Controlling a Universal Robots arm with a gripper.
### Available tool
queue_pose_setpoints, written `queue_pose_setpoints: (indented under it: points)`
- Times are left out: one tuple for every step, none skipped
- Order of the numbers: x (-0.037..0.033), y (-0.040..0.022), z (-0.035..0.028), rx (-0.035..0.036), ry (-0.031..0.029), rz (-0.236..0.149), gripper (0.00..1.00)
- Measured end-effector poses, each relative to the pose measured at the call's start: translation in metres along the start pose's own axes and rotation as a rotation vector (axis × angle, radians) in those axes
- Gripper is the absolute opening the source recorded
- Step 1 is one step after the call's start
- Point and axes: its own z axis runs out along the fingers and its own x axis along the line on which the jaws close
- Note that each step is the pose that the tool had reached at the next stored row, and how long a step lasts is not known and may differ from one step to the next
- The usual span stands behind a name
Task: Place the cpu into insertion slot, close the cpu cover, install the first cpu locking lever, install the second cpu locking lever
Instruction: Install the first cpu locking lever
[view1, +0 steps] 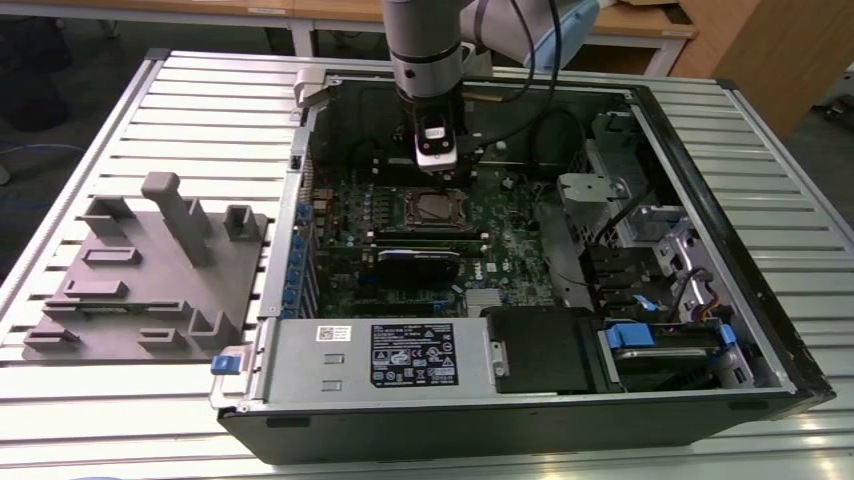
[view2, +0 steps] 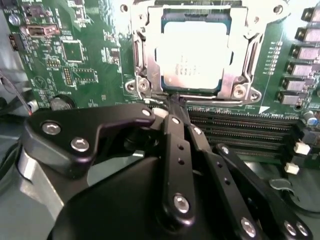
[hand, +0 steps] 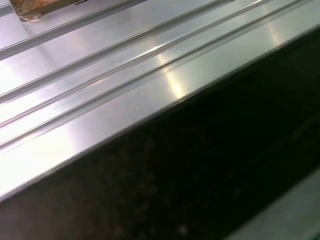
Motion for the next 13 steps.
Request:
queue_pose_setpoints:
  points:
    - [-0.0001,-0.0001,-0.0001,-0.0017,0.0011,0.000,0.10]
    - [-0.0001,-0.0001,-0.0003,-0.0049,0.0028,0.001,0.10]
    - [-0.0001,0.0001,-0.0010,-0.0077,0.0044,0.002,0.10]
    - [-0.0003,0.0003,-0.0019,-0.0105,0.0054,0.002,0.10]
    - [-0.0005,0.0004,-0.0032,-0.0114,0.0061,0.003,0.10]
    - [-0.0007,0.0006,-0.0047,-0.0118,0.0066,0.003,0.10]
    - [-0.0009,0.0007,-0.0061,-0.0123,0.0069,0.003,0.10]
    - [-0.0011,0.0009,-0.0075,-0.0126,0.0072,0.003,0.10]
    - [-0.0014,0.0011,-0.0090,-0.0129,0.0074,0.003,0.10]
    - [-0.0016,0.0013,-0.0106,-0.0132,0.0076,0.003,0.10]
    - [-0.0018,0.0015,-0.0122,-0.0137,0.0078,0.003,0.10]
    - [-0.0021,0.0017,-0.0137,-0.0142,0.0081,0.003,0.10]
    - [-0.0024,0.0019,-0.0154,-0.0151,0.0086,0.003,0.10]
